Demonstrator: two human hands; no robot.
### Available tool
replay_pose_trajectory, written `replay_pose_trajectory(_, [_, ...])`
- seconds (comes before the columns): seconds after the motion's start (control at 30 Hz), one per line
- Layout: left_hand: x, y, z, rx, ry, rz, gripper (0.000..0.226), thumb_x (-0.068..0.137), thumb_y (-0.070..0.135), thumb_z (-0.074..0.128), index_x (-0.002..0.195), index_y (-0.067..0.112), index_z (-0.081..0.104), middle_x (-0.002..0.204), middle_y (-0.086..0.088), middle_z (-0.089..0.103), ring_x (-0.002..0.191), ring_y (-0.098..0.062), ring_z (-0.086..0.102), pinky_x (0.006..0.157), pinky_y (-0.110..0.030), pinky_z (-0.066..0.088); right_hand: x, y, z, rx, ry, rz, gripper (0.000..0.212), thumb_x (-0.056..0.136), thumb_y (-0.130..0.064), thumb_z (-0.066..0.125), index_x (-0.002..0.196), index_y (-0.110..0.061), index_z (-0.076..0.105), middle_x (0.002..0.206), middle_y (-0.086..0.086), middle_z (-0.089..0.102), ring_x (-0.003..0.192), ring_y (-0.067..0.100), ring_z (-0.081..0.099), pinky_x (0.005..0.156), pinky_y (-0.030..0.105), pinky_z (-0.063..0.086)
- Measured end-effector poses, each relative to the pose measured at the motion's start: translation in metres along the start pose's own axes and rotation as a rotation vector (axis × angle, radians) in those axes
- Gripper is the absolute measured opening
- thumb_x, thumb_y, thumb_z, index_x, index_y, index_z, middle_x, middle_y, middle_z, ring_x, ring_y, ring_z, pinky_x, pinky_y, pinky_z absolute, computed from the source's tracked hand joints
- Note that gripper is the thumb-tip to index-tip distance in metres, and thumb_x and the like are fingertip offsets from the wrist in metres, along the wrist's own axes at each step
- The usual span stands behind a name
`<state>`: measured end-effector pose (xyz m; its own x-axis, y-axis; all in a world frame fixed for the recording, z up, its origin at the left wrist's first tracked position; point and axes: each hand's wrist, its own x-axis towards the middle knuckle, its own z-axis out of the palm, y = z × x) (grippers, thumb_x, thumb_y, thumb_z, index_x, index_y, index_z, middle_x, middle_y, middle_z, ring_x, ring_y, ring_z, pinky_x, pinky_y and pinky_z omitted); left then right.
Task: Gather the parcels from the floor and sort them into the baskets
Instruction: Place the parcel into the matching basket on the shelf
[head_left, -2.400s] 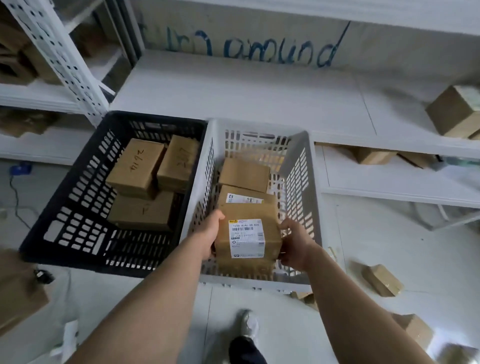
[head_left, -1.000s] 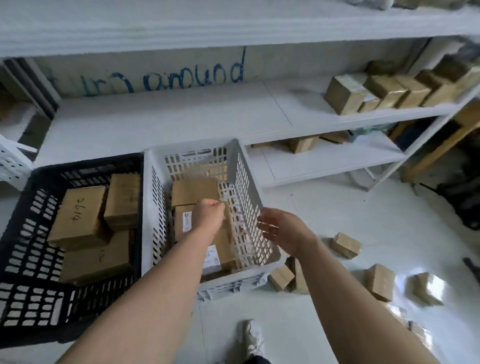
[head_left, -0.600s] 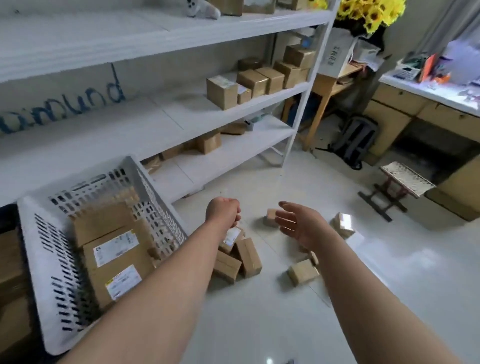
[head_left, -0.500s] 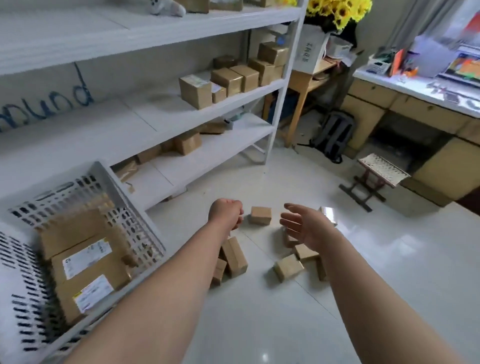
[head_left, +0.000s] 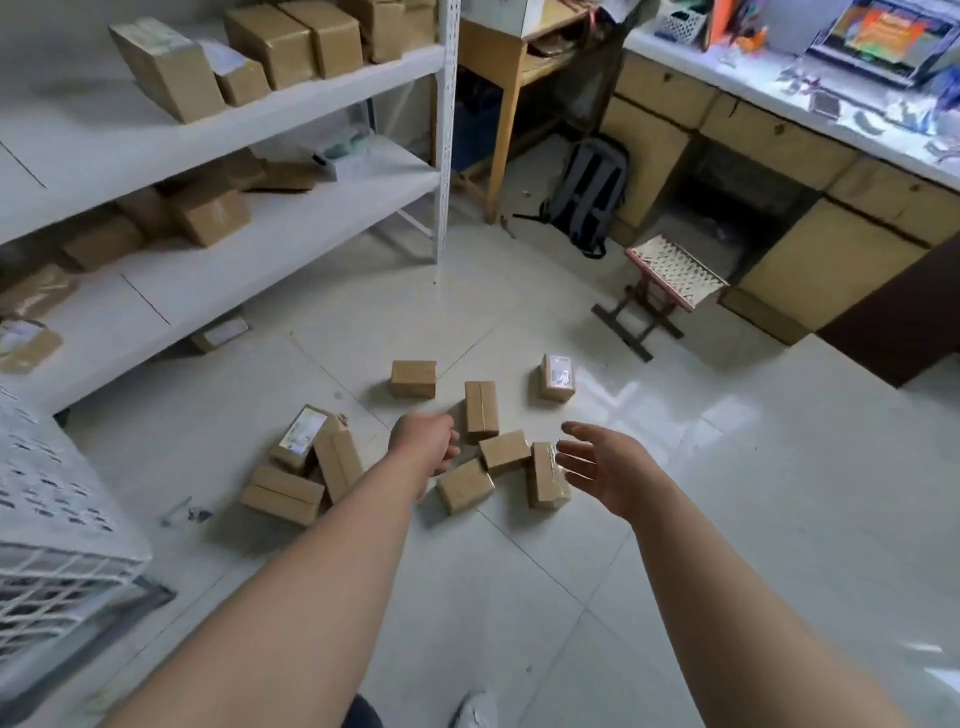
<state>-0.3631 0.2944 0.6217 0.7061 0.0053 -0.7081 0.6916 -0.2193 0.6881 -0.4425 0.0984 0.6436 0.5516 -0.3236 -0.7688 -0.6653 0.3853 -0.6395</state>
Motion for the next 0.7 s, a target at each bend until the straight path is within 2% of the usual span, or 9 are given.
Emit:
replay_pose_trajectory(0.17, [0.054,-0.014,0.034,0.024,0.015,-0.073,0.021,0.091,0.010,0.043,0.072,0.010,0.053,0.076,-0.007,0.056,0.070,-0.023,0.052,0.064,-0.031,0.042,0.071,0.002,-0.015,-0.043,0.010,0.076,0.022,0.097,-0.018,0.053,0.113,-0.008,0.065,0.102,0.013,0.065,0.098,0.027,0.060,0.099,0.041,0.046])
replay_pose_trajectory(0.23, [0.080,-0.018,0.046,0.032,0.023,-0.103,0.020,0.091,0.009,0.042,0.074,0.010,0.053,0.073,-0.005,0.055,0.064,-0.020,0.051,0.061,-0.029,0.041,0.100,0.005,-0.016,-0.051,0.002,0.105,0.020,0.098,-0.018,0.052,0.109,-0.008,0.065,0.102,0.013,0.065,0.096,0.026,0.059,0.093,0.038,0.048])
replay_pose_trajectory(0.33, [0.124,-0.026,0.063,0.027,0.033,-0.170,0.019,0.092,0.008,0.041,0.077,0.010,0.053,0.075,-0.005,0.053,0.060,-0.017,0.047,0.057,-0.027,0.039,0.151,0.014,-0.018,-0.042,0.026,0.149,0.023,0.096,-0.017,0.052,0.113,-0.009,0.065,0.098,0.011,0.063,0.091,0.024,0.057,0.080,0.032,0.046])
replay_pose_trajectory(0.53, [0.223,-0.066,0.098,0.027,0.060,-0.269,0.018,0.092,0.011,0.044,0.076,0.012,0.051,0.080,-0.007,0.052,0.062,-0.019,0.046,0.057,-0.027,0.037,0.270,0.053,-0.017,-0.113,0.013,0.207,0.023,0.096,-0.021,0.051,0.113,-0.013,0.065,0.102,0.008,0.065,0.091,0.022,0.059,0.087,0.034,0.045])
replay_pose_trajectory(0.63, [0.284,-0.105,0.115,0.044,0.083,-0.324,0.017,0.092,0.015,0.043,0.077,0.011,0.051,0.077,-0.005,0.053,0.066,-0.020,0.050,0.064,-0.029,0.042,0.339,0.084,-0.012,-0.163,-0.005,0.203,0.017,0.096,-0.019,0.051,0.096,-0.014,0.067,0.091,0.005,0.062,0.084,0.021,0.053,0.080,0.033,0.042])
replay_pose_trajectory(0.7, [0.328,-0.138,0.126,0.038,0.107,-0.362,0.015,0.091,0.013,0.042,0.077,0.009,0.049,0.073,-0.006,0.048,0.060,-0.020,0.046,0.061,-0.032,0.045,0.390,0.111,-0.009,-0.196,-0.016,0.197,0.016,0.093,-0.017,0.053,0.083,-0.014,0.065,0.081,0.004,0.056,0.073,0.019,0.045,0.071,0.032,0.038])
